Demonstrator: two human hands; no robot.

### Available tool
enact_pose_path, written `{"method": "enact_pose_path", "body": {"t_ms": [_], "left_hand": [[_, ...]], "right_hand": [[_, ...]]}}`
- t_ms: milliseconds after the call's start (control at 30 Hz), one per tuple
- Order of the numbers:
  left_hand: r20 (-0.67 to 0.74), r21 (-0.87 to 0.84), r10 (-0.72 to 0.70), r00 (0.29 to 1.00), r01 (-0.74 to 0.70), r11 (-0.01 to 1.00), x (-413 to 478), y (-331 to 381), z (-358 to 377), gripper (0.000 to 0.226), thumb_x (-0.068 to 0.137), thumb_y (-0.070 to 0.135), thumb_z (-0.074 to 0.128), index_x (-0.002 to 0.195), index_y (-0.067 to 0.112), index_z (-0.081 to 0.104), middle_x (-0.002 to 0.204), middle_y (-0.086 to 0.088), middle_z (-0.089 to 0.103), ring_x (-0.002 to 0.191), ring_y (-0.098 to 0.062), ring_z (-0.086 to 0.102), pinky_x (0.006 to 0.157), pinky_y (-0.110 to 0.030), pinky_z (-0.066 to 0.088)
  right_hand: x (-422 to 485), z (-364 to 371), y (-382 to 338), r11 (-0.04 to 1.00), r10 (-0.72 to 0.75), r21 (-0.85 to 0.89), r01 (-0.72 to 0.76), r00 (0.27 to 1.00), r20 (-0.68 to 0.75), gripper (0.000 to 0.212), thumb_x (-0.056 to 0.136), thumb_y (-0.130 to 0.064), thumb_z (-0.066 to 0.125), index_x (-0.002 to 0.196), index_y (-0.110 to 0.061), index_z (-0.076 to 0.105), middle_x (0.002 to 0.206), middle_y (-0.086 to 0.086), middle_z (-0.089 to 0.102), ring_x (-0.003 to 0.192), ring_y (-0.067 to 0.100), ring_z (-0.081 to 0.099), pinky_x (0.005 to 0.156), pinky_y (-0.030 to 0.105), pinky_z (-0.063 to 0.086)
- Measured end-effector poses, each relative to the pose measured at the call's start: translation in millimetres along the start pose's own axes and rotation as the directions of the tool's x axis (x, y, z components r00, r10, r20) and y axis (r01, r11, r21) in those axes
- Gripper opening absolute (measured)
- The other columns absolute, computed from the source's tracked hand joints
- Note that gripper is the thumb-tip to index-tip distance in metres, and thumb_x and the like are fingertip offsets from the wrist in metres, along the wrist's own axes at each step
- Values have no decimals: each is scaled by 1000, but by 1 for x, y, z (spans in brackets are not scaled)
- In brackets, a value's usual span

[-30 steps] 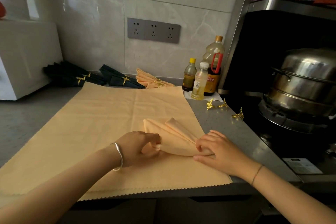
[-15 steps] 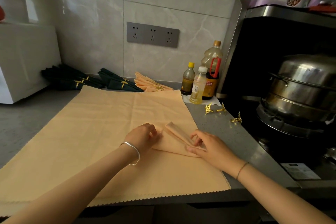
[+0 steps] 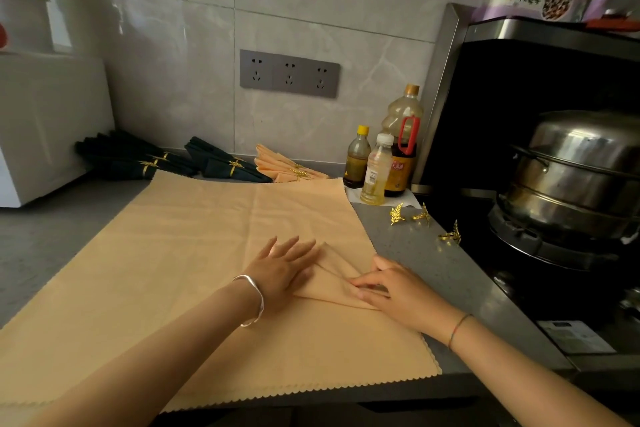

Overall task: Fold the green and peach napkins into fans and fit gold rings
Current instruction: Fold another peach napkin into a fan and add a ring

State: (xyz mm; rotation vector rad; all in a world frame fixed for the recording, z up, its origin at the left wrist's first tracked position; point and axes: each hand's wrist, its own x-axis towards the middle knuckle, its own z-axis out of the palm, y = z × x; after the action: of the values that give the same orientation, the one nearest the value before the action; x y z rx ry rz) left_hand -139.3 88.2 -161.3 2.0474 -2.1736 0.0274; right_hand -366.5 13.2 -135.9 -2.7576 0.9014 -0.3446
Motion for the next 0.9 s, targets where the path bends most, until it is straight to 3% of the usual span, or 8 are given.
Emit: {"method": "enact_pose_path", "body": {"t_ms": [133, 233, 300, 400, 600, 733, 833, 900], "left_hand": [[68, -96, -6, 998, 12, 995, 0, -7, 12, 123, 44, 81, -38, 150, 37, 6, 156, 20, 9, 146, -8, -4, 114, -28, -9], [94, -127, -14, 996, 26, 992, 3, -7, 14, 67, 90, 64, -4, 150, 37, 7, 156, 19, 9, 146, -8, -3, 116, -29, -6], [97, -142, -30, 995, 44, 989, 3, -6, 13, 48, 102, 40, 13, 150, 36, 7, 156, 20, 9, 146, -8, -2, 117, -30, -4], [112, -147, -24, 993, 41, 988, 3, -7, 13, 47, 103, 37, 16, 150, 36, 7, 156, 20, 8, 146, -7, -1, 117, -30, -3], [112, -149, -13, 994, 29, 988, 5, -9, 12, 47, 104, 35, 17, 150, 35, 8, 157, 19, 8, 146, -8, 2, 118, -30, 0], [113, -148, -13, 993, 30, 988, 5, -9, 12, 46, 104, 34, 17, 150, 35, 10, 156, 19, 9, 146, -7, 2, 117, -30, 0], [116, -249, -34, 993, 62, 967, 2, -7, 9, 45, 104, 37, 17, 149, 34, 17, 156, 19, 14, 145, -4, 4, 117, -28, -1], [75, -375, -66, 995, 90, 923, -2, -6, 2, 47, 103, 40, 19, 149, 30, 23, 156, 15, 18, 144, -2, 8, 117, -26, 0]], "right_hand": [[-2, -2, -5, 996, -20, -85, 22, 999, 24, 37, 97, -38, 44, 133, -33, 50, 96, -14, 38, 96, 3, 39, 83, 16, 35], [-5, -4, -11, 976, -110, -182, 122, 991, 76, 50, 96, -49, 28, 143, -32, 34, 134, -14, 39, 124, 6, 35, 108, 21, 24], [-6, -2, -19, 949, -165, -250, 194, 977, 133, 59, 93, -53, 19, 149, -33, 18, 153, -16, 19, 139, 5, 19, 110, 18, 7], [-4, 0, -29, 928, -185, -290, 232, 966, 181, 53, 102, -29, 28, 151, -27, 7, 157, -14, 3, 143, 3, 5, 105, 12, -6], [14, 5, -35, 918, -145, -353, 182, 981, 130, 55, 98, -10, 32, 150, -24, 17, 157, -9, 16, 140, 9, 24, 110, 27, 27], [22, 17, -34, 931, -190, -317, 181, 982, 5, 54, 89, -1, 45, 139, -23, 45, 142, -7, 47, 122, 15, 52, 93, 26, 46], [24, 23, -33, 930, -244, -312, 193, 961, -130, 48, 59, -7, 57, 101, -25, 73, 94, -8, 74, 73, 13, 70, 54, 17, 52], [26, 22, -32, 956, -195, -253, 151, 968, -160, 51, 68, -7, 49, 110, -27, 70, 100, -1, 73, 83, 22, 69, 64, 25, 52]]}}
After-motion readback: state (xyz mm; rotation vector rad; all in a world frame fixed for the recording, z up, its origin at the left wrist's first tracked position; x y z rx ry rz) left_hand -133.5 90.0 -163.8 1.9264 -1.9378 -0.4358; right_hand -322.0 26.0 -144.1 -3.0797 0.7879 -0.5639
